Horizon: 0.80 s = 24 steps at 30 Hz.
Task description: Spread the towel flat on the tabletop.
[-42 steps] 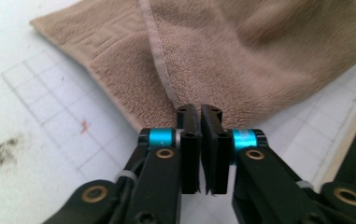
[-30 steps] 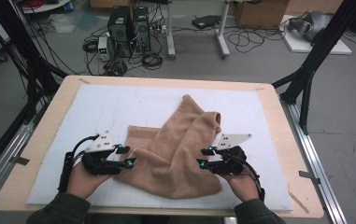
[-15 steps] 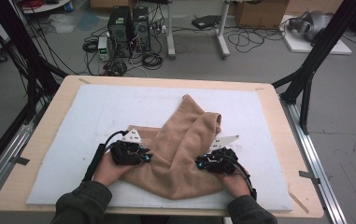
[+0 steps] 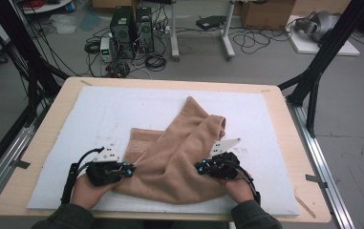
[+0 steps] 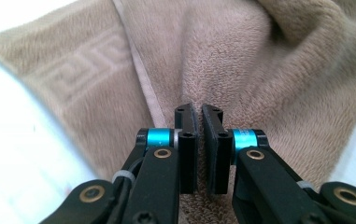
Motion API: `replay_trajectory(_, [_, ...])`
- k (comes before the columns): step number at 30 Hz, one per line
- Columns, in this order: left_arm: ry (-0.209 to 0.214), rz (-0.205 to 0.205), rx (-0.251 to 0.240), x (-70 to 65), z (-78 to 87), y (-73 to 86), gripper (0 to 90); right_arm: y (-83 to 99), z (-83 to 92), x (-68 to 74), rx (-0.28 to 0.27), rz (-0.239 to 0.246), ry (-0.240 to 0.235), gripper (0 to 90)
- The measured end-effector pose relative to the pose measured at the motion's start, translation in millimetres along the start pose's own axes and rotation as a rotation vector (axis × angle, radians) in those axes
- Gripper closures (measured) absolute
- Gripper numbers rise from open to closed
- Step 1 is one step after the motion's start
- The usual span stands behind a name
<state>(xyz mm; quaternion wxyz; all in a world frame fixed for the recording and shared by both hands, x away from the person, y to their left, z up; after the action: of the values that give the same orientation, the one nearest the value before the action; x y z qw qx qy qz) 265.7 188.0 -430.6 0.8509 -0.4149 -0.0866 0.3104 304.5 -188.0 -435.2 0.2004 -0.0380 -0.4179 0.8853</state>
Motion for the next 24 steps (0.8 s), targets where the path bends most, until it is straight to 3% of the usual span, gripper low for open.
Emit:
replay_trajectory(5, [0.012, -0.005, 0.001, -10.1, 4.9, 9.5, 85.2, 6.2, 10.8, 19.1, -0.005, 0.014, -0.011, 87.5])
replay_trajectory(10, [0.064, -0.025, -0.004, -26.3, 10.7, 14.1, 84.6, 16.1, 26.6, 38.0, -0.011, 0.010, -0.033, 87.5])
replay_trajectory(13, [0.101, -0.033, -0.029, -27.5, 14.8, 7.9, 74.4, 17.3, 36.2, 40.4, -0.028, 0.007, -0.033, 85.7])
replay_trajectory(15, [0.107, -0.034, -0.035, -24.3, 14.9, -2.7, 62.9, 14.2, 43.3, 37.2, -0.060, -0.007, -0.036, 78.0])
replay_trajectory(18, [0.120, -0.068, -0.061, -16.9, 9.4, -23.7, 59.9, 9.4, 46.9, 32.0, -0.066, -0.005, -0.013, 70.4])
replay_trajectory(20, [0.108, -0.078, -0.077, -6.6, -4.7, -45.1, 53.7, 1.5, 44.9, 19.2, -0.058, -0.010, 0.043, 61.5])
replay_trajectory(21, [0.108, -0.078, -0.077, -6.6, -4.7, -45.1, 52.9, -1.0, 42.4, 14.0, -0.053, -0.010, 0.065, 60.3])
replay_trajectory(24, [0.092, -0.089, -0.079, 4.2, -27.9, -62.3, 51.7, -6.5, 30.0, -3.5, -0.032, -0.020, 0.112, 56.0])
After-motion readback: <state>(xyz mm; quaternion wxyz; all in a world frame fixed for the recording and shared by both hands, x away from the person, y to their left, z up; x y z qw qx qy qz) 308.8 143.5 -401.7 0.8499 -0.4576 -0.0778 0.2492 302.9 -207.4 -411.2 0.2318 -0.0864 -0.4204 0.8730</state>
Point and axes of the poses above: each handheld gripper's, and its own axes: z roughly backward along the jaws, y roughly out of its underside, x roughly to its left, the point moved 1 cm from there along -z, roughly forward along the jaws, and after that the axes turned 2 degrees about z, right-handed, at the moved point
